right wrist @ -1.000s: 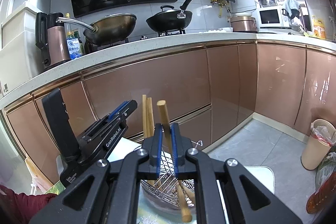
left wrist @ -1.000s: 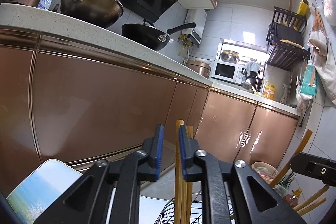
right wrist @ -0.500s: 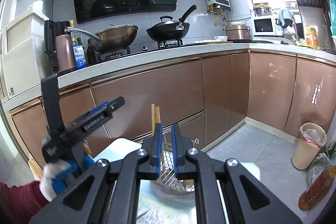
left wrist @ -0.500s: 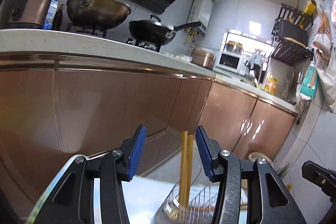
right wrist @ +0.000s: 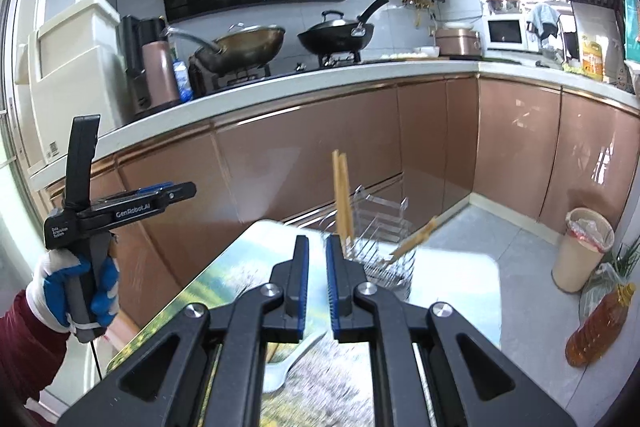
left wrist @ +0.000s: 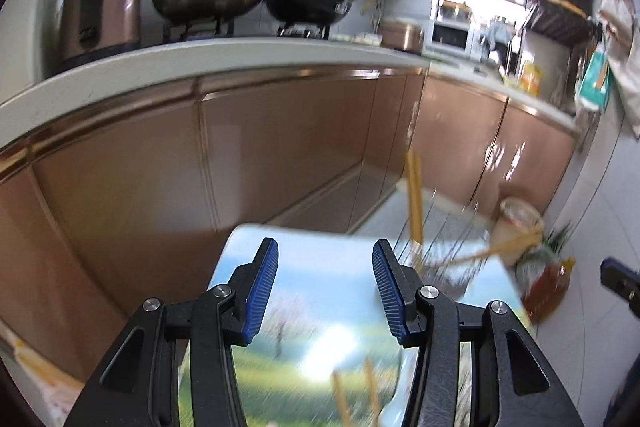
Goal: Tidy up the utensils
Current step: 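Move both open tools back down toward the pink spoon and chopsticks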
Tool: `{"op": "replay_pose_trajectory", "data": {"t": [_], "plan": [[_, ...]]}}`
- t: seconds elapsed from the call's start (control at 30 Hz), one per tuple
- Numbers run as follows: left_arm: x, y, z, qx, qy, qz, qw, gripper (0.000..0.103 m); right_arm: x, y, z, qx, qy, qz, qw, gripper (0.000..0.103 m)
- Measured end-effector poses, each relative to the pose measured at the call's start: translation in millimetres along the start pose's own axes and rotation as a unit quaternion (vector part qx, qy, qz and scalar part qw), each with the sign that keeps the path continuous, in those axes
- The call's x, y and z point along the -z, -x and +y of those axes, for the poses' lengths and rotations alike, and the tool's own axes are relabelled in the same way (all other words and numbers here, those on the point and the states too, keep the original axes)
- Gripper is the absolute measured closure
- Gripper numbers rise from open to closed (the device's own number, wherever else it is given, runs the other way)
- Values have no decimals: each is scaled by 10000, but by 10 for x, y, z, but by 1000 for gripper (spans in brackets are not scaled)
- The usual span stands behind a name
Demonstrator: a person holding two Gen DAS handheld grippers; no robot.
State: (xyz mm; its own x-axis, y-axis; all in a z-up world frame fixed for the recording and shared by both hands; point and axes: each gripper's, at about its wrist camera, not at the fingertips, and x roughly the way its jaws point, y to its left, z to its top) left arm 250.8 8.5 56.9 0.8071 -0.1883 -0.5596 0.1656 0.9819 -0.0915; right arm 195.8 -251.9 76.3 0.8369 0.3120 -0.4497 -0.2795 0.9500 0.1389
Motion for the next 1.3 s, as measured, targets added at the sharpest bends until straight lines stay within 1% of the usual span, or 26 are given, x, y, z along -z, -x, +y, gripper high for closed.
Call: {"op": "replay_pose_trajectory", "data": {"t": [0.17, 0.27, 0.4, 0.6, 0.67, 0.83, 1.13, 1.3], "plan": [[252, 101, 239, -24, 65, 617, 9981, 55, 123, 22, 213, -68, 33, 314, 9995, 94], [385, 145, 337, 7, 87, 882, 9961, 55, 200, 21, 338, -88, 52, 483, 9988, 94], [568, 192, 435, 28, 119, 1109, 9938, 55, 280, 1, 483, -83, 92, 634, 9979, 94], [727, 248, 555, 12, 215, 1265, 9917, 55, 370, 4, 627, -45, 122, 741, 9972, 94], [729, 242, 582, 12, 216, 1298, 9913, 55, 388, -6, 636, -28, 109, 770, 9970, 94], [856, 191, 662, 23, 235, 1437, 9893, 55, 463, -89, 642, -2, 48, 889, 9960, 94], [1305, -78, 770, 58, 331, 2053, 9781, 55, 647, -337, 545, 18, -136, 1174, 9930, 94], [1400, -184, 822, 15, 399, 2198, 9747, 55, 751, -426, 433, 60, -296, 1291, 9912, 94]]}}
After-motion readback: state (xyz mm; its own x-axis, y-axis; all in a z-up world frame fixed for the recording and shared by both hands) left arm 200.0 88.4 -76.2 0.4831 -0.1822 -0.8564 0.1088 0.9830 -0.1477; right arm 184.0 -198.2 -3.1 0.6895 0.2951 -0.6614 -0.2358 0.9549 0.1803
